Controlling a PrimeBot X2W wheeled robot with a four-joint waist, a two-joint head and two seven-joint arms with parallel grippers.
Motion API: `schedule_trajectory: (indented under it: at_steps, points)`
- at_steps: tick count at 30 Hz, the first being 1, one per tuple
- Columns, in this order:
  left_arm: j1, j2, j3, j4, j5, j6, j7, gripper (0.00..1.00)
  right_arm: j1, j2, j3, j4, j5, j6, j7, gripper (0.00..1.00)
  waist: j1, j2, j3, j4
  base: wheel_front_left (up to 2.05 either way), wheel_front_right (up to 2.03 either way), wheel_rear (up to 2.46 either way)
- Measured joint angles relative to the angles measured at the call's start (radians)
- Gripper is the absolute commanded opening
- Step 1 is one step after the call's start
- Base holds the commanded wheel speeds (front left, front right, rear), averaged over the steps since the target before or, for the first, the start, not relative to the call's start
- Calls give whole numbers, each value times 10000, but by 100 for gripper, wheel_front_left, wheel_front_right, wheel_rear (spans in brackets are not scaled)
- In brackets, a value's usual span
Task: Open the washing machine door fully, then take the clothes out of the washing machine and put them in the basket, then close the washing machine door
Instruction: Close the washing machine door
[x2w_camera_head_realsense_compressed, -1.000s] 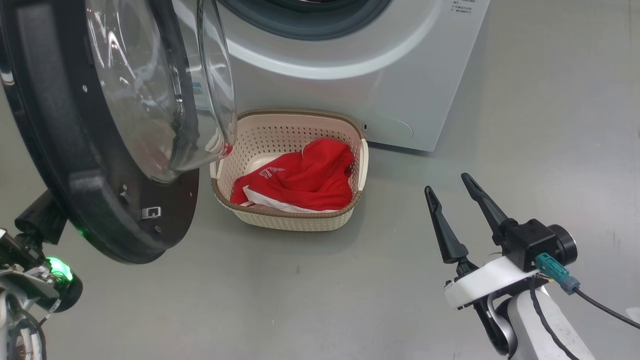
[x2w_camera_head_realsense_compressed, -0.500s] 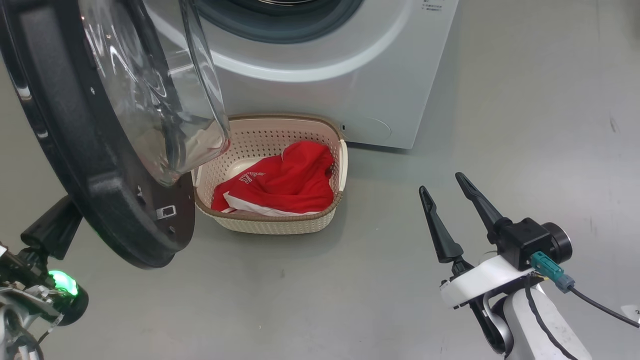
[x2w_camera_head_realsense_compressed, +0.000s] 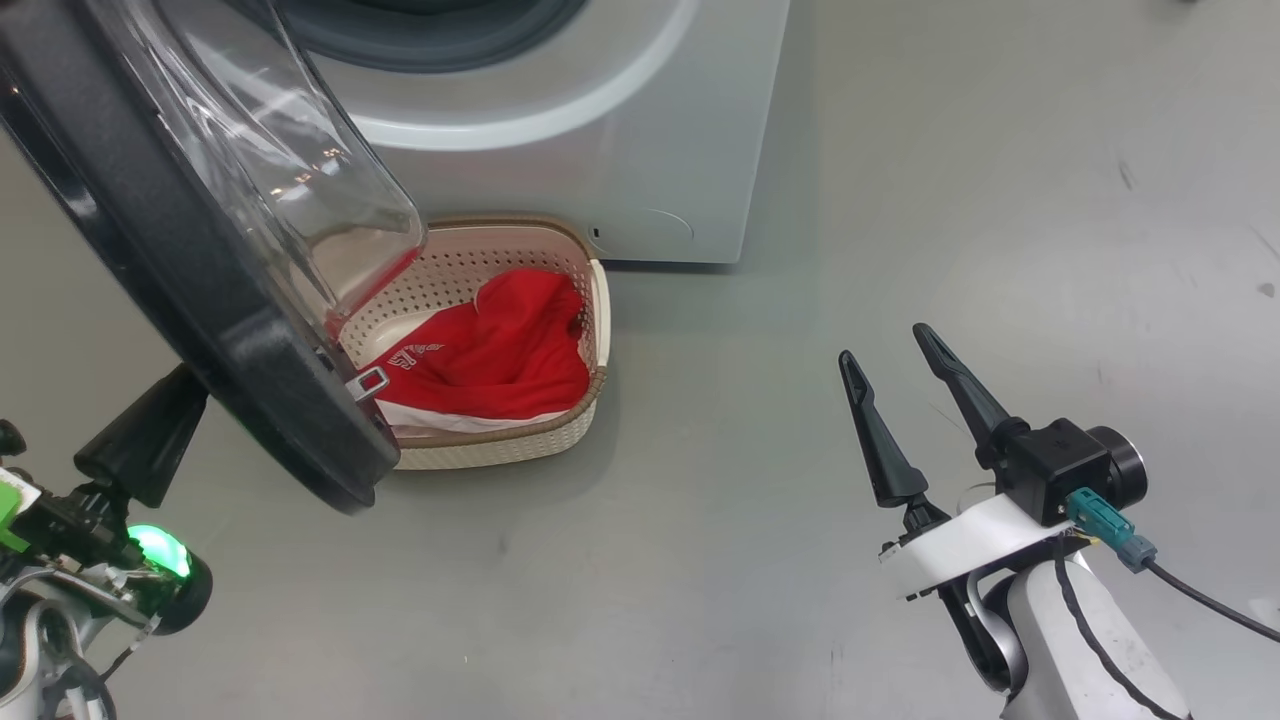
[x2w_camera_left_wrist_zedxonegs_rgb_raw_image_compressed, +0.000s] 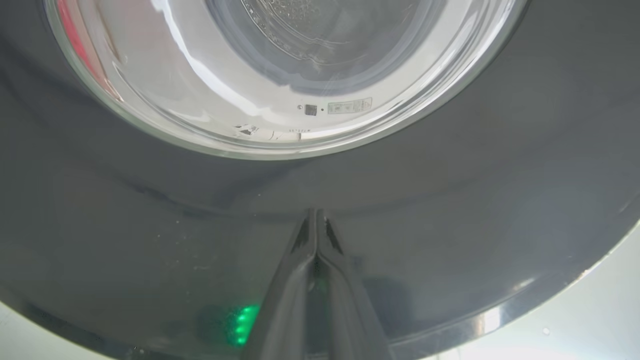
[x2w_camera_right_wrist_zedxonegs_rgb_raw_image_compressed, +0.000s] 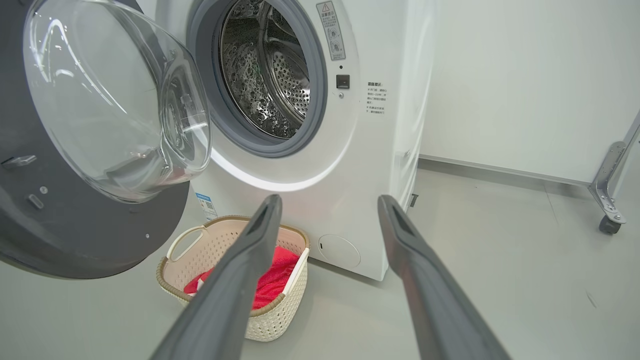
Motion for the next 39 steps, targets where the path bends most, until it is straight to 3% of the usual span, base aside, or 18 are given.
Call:
schedule_trajectory:
  at_steps: [14,22,39]
  points:
    - [-48,-462,-261,-169,0,82,-420,0,-124,29,0,-134,201,-13,0,100,0,0,400,-1468,0,0,0]
    - [-554,-899,46,-69,-267,86,-1262,0,-143,40,56,-219,385,-98,0,100,0,1,697,-2224,0,0,0]
    - [-1348,-947,303,598,-531,88,-2696,0,-221,86,439,-343,1053,-313,0,100,0,0,1094,-3838,0,0,0]
